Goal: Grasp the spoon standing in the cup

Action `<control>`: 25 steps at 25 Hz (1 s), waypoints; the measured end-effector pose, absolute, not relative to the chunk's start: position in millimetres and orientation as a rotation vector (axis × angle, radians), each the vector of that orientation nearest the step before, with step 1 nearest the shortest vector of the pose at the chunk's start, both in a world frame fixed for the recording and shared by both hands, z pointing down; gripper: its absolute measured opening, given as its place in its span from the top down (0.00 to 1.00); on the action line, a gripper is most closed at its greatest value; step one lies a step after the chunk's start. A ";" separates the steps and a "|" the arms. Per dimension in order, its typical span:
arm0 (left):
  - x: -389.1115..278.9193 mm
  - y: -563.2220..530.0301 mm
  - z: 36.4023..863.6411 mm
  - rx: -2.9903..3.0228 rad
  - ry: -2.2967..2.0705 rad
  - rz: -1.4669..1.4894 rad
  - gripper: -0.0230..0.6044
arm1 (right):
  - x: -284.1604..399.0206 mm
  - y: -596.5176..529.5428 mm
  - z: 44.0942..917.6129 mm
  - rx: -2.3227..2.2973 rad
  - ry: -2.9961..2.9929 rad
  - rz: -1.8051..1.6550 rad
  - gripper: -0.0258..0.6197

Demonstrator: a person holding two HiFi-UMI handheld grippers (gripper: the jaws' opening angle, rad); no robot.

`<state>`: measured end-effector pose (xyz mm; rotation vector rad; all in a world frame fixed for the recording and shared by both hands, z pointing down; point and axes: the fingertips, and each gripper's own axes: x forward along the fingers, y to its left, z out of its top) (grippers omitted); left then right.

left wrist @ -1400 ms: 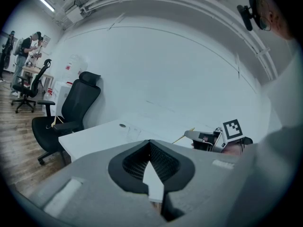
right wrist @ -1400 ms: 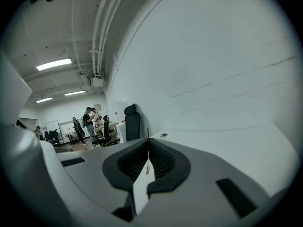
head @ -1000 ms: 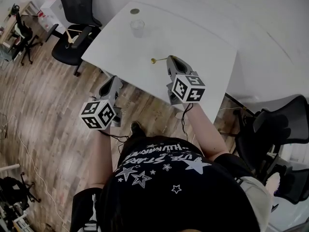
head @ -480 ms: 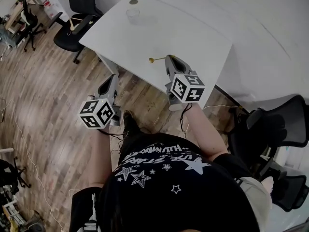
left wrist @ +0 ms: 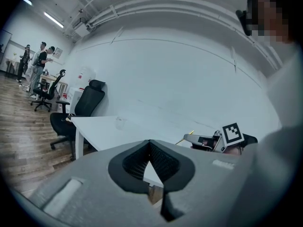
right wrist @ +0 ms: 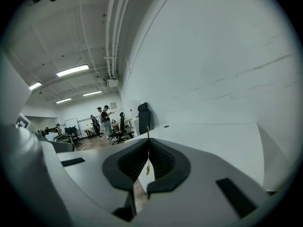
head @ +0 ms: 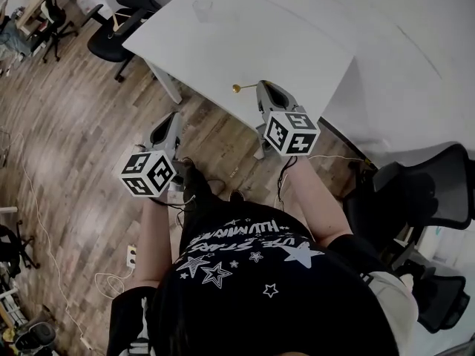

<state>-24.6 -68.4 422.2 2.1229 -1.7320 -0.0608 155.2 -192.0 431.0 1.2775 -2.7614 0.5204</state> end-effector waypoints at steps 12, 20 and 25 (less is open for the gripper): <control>-15.0 -30.2 430.1 2.089 -1.771 -0.030 0.95 | 160.1 -160.9 436.5 1.191 -2.783 0.507 0.94; -28.0 -13.8 433.1 2.049 -1.789 -0.046 0.95 | 137.7 -151.9 434.7 1.145 -2.792 0.515 0.94; -39.9 -0.2 432.4 2.034 -1.801 -0.053 0.95 | 116.6 -137.0 430.5 1.097 -2.803 0.482 0.94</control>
